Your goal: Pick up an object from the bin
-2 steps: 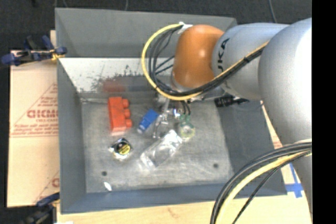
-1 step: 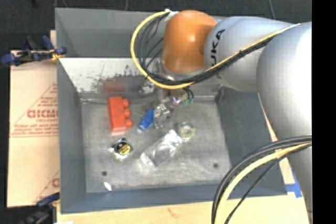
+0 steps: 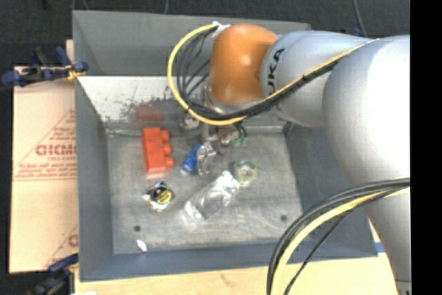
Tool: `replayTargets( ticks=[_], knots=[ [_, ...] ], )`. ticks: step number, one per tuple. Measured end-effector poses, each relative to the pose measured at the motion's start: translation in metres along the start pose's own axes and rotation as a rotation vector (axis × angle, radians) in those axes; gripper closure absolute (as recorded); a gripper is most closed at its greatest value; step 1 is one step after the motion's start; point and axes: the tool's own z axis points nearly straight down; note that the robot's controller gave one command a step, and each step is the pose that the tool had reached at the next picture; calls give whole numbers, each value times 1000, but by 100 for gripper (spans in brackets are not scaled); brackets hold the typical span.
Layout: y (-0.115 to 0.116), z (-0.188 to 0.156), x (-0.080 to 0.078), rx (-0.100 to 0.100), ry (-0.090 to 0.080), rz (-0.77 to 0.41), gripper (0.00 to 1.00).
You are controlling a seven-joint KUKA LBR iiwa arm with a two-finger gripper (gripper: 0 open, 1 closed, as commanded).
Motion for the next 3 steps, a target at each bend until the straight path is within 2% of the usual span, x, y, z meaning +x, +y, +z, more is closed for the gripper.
replayTargets(
  ticks=[1, 2, 3],
  knots=[
    [-1, -2, -2, 0, 1, 2, 0],
    [-1, -5, -4, 0, -4, 4, 100],
    [-2, -55, -6, 1, -2, 8, 100]
  ],
)
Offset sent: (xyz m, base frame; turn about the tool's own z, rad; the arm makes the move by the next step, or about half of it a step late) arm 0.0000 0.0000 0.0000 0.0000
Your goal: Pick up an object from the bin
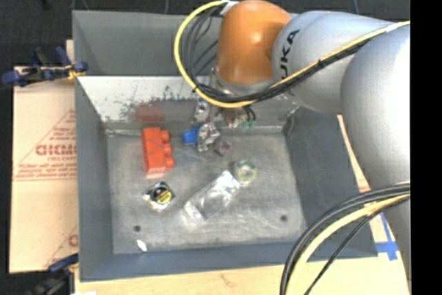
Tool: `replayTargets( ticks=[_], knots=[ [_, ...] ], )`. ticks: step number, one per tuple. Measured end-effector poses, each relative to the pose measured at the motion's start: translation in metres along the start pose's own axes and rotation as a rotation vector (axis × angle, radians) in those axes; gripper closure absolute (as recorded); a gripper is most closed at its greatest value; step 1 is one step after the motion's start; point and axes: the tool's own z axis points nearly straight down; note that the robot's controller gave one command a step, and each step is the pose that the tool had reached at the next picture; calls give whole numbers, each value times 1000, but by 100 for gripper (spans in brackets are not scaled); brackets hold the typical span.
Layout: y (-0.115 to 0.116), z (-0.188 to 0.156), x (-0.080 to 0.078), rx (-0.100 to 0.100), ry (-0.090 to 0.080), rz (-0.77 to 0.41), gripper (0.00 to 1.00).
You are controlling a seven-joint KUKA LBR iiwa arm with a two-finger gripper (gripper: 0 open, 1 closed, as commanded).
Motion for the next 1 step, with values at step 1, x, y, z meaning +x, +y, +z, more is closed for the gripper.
replayTargets(
  ticks=[1],
  knots=[
    [-1, -56, -3, 1, -1, 5, 100]
  ],
)
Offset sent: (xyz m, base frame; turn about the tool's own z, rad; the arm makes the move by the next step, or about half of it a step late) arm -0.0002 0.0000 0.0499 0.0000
